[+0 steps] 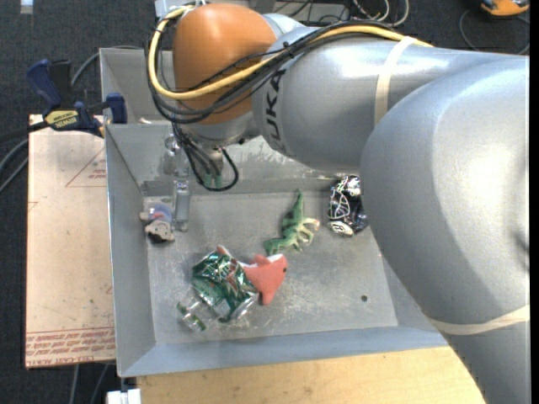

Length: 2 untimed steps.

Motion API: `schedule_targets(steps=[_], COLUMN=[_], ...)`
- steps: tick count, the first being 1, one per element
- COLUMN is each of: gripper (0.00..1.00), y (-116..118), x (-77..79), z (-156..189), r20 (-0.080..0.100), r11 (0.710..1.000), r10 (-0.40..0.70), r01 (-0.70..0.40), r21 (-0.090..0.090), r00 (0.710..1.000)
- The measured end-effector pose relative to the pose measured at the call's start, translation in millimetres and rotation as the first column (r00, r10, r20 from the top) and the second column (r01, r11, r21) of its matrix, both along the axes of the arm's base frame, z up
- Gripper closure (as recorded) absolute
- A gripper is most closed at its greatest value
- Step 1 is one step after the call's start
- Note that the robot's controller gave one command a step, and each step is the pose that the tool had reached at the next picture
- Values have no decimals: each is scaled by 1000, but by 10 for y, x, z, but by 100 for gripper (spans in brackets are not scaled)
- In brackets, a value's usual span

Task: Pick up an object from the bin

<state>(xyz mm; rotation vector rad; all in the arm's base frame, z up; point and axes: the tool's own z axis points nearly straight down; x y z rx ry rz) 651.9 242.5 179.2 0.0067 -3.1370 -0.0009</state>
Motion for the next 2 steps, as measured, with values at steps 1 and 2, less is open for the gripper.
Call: schedule_targets(steps=[1,2], gripper=[0,0], y=[-15,19], x=[14,-222], z=[56,-760], r20=[6,3], r11=[1000,988], r10=[-4,154], r01=[4,-154], r21=[1,2], r00=[1000,988])
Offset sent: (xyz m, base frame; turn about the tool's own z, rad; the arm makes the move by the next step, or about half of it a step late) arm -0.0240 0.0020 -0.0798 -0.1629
